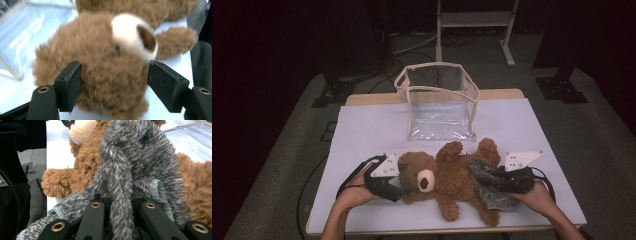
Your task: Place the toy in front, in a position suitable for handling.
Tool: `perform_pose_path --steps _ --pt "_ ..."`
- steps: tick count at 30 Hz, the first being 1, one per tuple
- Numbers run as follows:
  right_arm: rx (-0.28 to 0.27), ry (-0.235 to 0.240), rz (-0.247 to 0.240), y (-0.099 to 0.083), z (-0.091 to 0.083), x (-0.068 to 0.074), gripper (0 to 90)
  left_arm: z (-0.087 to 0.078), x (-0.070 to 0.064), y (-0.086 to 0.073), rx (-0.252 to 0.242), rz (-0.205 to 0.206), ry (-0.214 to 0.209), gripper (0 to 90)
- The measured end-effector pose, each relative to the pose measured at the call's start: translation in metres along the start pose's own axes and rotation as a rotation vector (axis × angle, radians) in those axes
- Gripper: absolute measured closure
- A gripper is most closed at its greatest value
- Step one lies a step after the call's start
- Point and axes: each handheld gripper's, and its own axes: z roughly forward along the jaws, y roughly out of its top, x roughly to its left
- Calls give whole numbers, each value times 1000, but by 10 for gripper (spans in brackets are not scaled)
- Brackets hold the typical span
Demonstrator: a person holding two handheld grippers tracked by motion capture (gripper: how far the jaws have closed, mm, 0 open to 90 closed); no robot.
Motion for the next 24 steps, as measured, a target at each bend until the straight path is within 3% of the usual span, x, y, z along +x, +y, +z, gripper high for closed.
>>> perform_pose_path --steps 7,12,17,24 --pt "-7 0 5 -2 0 0 791 15 -2 12 14 71 2 199" --pt "-5 2 5 -2 1 -1 791 17 -1 11 -23 77 15 188" --pt "0 7 4 1 2 -3 790 21 -3 12 -58 143 15 187" --pt "-5 12 22 4 6 -12 791 30 3 11 -32 137 24 155"
